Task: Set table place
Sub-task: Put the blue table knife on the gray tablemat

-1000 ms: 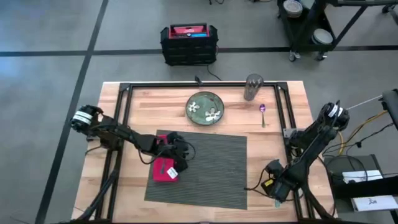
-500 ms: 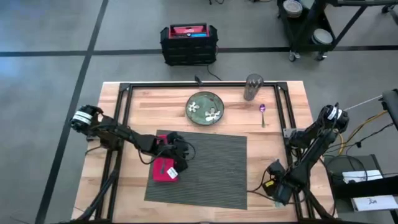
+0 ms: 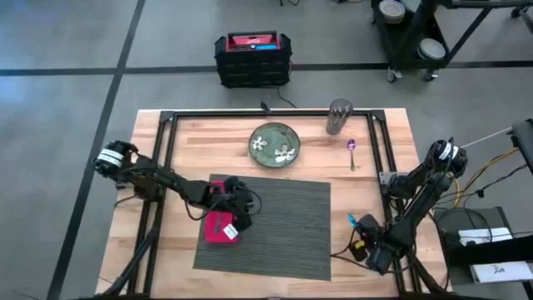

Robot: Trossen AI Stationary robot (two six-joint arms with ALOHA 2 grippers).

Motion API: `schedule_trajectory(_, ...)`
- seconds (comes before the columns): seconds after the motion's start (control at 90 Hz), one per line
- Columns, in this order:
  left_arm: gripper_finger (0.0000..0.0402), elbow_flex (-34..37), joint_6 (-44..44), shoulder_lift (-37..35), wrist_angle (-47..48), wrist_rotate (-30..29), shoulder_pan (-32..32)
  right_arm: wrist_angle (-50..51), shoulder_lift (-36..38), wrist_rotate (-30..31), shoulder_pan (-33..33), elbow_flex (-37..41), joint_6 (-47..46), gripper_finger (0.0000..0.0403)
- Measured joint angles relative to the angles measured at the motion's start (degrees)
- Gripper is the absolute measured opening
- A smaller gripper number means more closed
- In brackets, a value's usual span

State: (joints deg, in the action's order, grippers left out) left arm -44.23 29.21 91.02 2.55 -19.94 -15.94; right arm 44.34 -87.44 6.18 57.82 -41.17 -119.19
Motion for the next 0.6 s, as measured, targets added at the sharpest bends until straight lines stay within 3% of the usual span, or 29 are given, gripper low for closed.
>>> schedule_trajectory(0.244,0.0075,0.0,0.0,0.0,-0.02,0.0,0.0,-0.47,2.07,11.44,-0.4,0.37,0.37,0.0004)
schedule_trajectory(0.6,0.0075,0.0,0.24,0.01,-0.85,0.05,0.0,-0.04,4.01,10.0,-1.57,0.15,4.58,0.0001)
